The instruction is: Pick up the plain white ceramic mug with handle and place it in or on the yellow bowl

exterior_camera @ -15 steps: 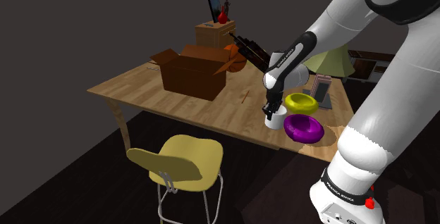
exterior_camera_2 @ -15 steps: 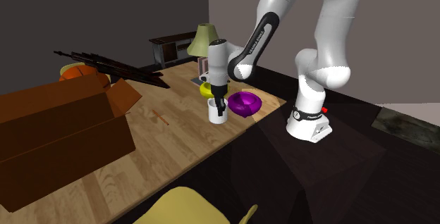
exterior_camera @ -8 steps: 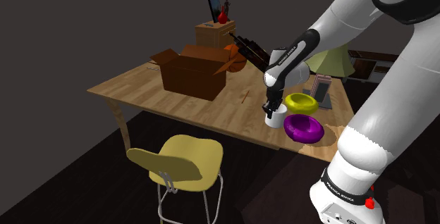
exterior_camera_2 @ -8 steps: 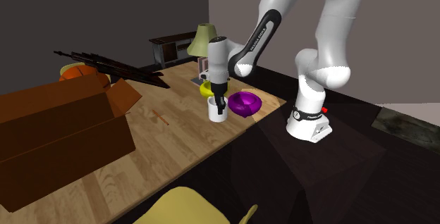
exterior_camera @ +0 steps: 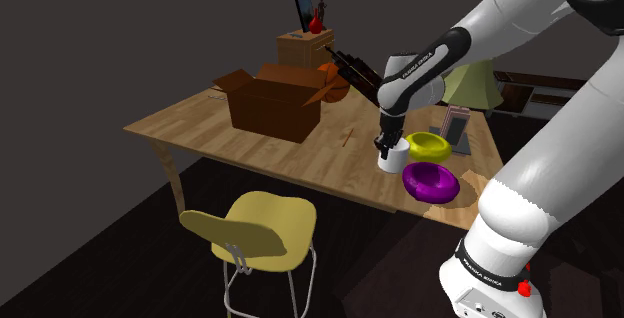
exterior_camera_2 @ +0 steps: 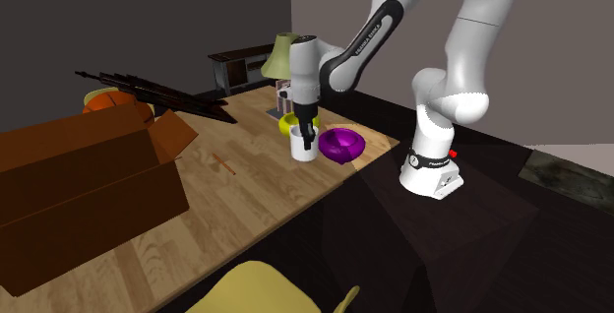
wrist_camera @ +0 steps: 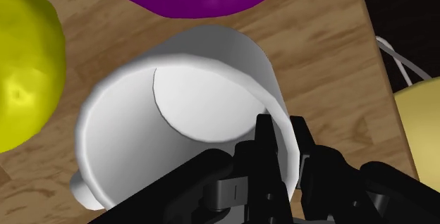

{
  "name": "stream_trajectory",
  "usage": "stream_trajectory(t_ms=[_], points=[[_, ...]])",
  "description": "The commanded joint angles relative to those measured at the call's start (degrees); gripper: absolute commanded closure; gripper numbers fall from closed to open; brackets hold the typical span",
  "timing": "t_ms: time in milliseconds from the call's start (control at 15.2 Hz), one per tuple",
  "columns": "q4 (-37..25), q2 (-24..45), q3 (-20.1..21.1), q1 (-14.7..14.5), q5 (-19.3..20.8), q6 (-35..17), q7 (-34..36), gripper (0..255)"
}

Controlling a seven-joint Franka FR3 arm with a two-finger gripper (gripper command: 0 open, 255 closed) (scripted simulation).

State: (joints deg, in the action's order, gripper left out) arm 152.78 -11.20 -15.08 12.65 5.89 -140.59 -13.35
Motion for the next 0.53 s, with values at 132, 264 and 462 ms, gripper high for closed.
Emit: stream_trajectory(t_ms=[132,264,462], points=[[-1.0,-2.9,0.3,0.2,0.5,3.9,0.4,255],[-1.6,-4.2,0.5,0.3,0.7,5.8,0.5,255],[-2.6,-6.1,0.7,0.4,0.9,8.6,0.7,255]])
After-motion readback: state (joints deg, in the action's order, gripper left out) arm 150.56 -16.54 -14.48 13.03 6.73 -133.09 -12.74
